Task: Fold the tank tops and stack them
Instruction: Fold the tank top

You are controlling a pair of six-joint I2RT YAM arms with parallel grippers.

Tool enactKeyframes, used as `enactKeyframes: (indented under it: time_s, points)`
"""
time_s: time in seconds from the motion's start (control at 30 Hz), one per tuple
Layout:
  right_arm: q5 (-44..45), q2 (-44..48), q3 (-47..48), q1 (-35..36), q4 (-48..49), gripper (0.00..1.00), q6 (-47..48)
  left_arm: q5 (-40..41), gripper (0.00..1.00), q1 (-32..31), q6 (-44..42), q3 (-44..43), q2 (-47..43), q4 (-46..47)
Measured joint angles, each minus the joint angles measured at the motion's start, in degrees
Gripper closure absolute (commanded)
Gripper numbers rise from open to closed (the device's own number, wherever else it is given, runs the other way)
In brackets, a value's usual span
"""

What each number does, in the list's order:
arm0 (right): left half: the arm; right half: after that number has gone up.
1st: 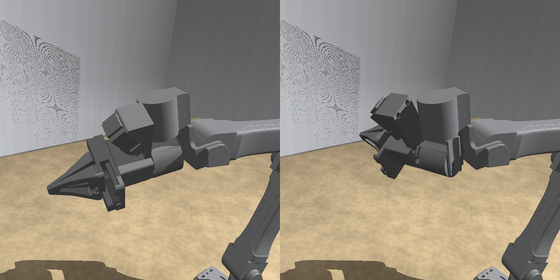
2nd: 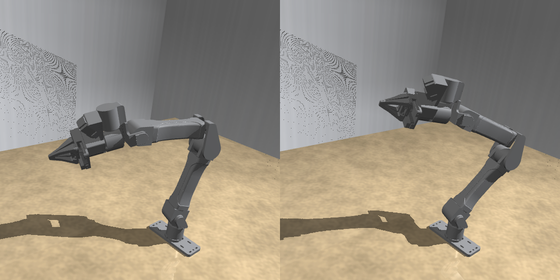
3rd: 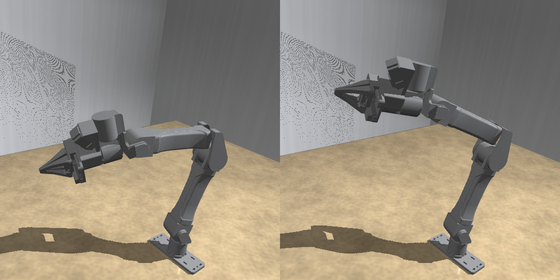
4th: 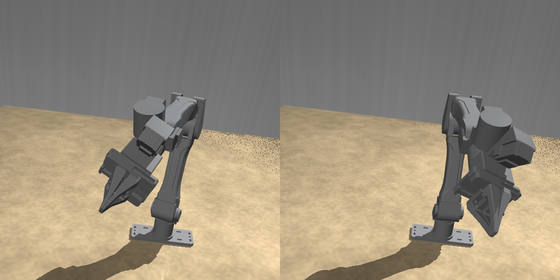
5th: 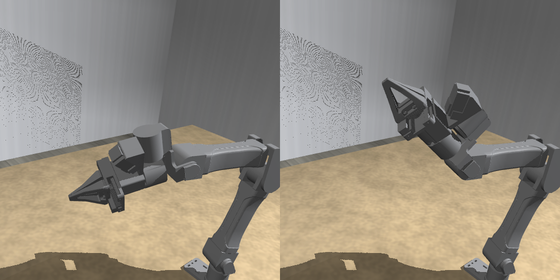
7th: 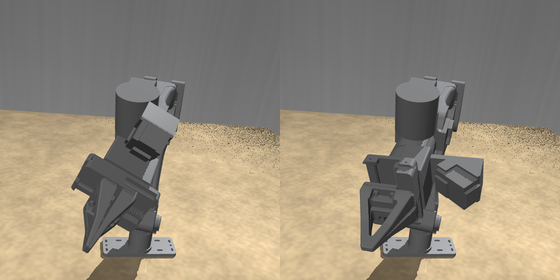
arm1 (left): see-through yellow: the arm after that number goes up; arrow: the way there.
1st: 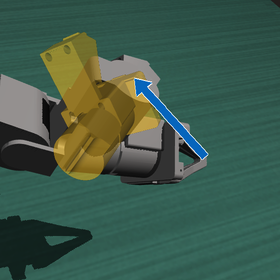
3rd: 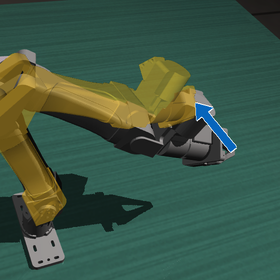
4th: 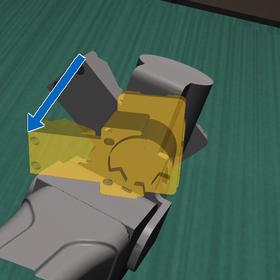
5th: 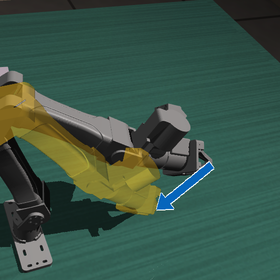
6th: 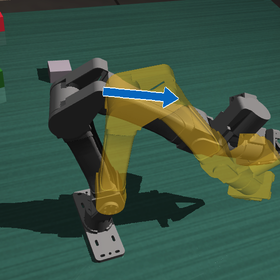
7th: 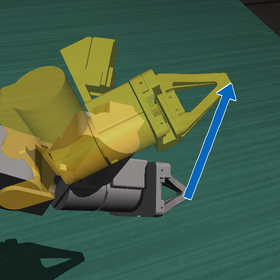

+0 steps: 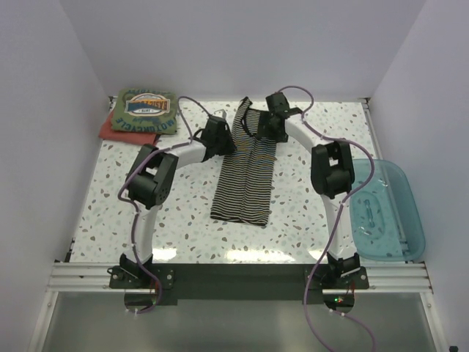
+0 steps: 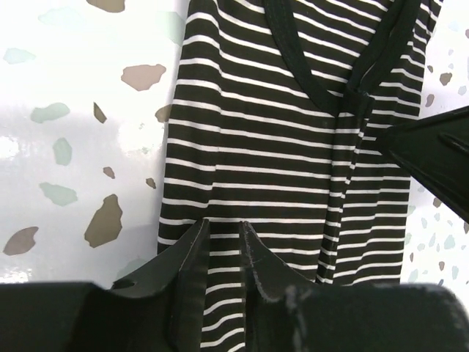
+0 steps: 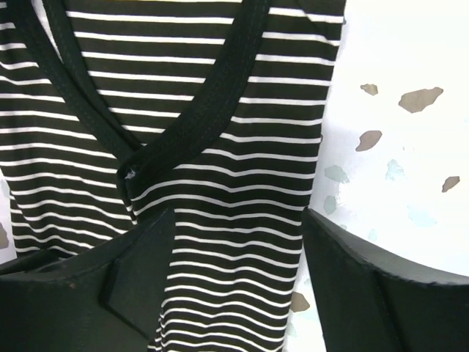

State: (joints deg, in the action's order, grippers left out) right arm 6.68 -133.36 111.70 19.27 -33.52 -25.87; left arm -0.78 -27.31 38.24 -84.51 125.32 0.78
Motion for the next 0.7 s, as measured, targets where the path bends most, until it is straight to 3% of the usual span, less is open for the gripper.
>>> enactKeyframes:
  time_s: [0.13, 0.23, 0.37, 0.5, 0.7]
  points:
    - [0.15, 0.96, 0.09, -0.04, -0.83, 0.23, 0.04, -1.25, 0.65, 0.44, -1.18, 1.07, -2.01, -0.50]
    - [0.11, 5.90, -4.87, -0.04, -1.05, 0.23, -0.22, -1.55, 0.60, 0.44, -1.90, 5.62, -8.24, -1.36]
    - [-0.61, 21.55, -23.34, 0.59, 1.99, 0.24, -2.10, -0.98, 0.52, 0.28, -1.84, 16.28, -21.99, -2.32]
    - [-0.63, 38.66, -43.28, 4.72, 4.57, 0.24, -5.97, -1.25, 0.47, -0.20, -0.87, 33.33, -38.21, 0.44]
    - [-1.75, 51.30, -66.60, 17.14, 9.57, 0.24, -14.73, -3.61, 0.42, -4.37, 0.76, 52.72, -47.95, 0.72]
